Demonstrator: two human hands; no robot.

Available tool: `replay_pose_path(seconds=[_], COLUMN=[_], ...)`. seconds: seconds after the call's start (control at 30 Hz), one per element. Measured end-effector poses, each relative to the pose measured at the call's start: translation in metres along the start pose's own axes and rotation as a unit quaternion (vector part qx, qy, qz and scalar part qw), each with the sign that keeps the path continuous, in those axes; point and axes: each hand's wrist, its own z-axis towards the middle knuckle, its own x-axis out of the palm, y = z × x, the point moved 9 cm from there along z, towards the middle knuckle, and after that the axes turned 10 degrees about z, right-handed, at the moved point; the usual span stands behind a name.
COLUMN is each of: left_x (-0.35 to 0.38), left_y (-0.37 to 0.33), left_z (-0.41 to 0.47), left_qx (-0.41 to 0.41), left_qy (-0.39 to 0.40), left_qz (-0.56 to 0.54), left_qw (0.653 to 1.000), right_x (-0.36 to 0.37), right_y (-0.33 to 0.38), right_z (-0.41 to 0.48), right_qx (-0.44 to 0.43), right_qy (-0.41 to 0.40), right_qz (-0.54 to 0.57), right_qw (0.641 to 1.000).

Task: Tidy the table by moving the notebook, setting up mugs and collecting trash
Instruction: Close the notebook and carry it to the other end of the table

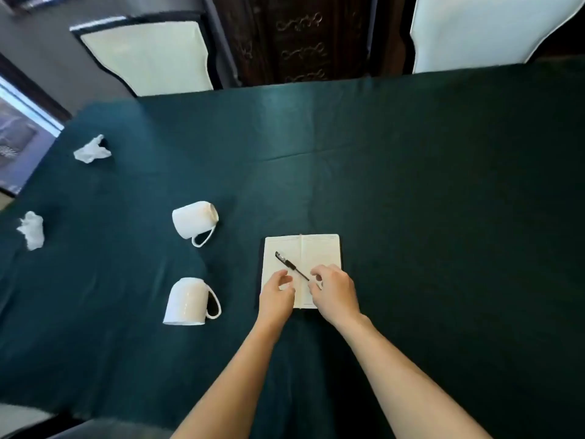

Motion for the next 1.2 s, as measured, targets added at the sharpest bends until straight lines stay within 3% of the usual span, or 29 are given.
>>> replay_pose_path(seconds=[0.23, 0.6, 0.97, 1.2], left_x=[0.011, 0.006, 0.000, -0.025], left_y=[0.003, 0.009, 0.013, 0.026], left_z=[0.010, 0.014, 0.022, 0.031], left_qx=[-0.009, 0.013, 0.018, 0.013], left_qy=[0.012, 0.048, 0.083, 0.047], left_qz=[-0.064, -0.076, -0.052, -0.032], left_qw=[0.998, 0.996, 0.995, 0.998], right_x=[0.010, 0.026, 0.030, 0.029], right_y=[-0.018, -0.010, -0.007, -0.011], right_z=[-0.005, -0.009, -0.003, -0.004], right_qx=[0.057, 0.124, 0.136, 0.143], right_qy=[-0.004, -0.049, -0.063, -0.072], right_qz=[0.027, 0.073, 0.071, 0.072], right_qw=[0.998, 0.988, 0.986, 0.984])
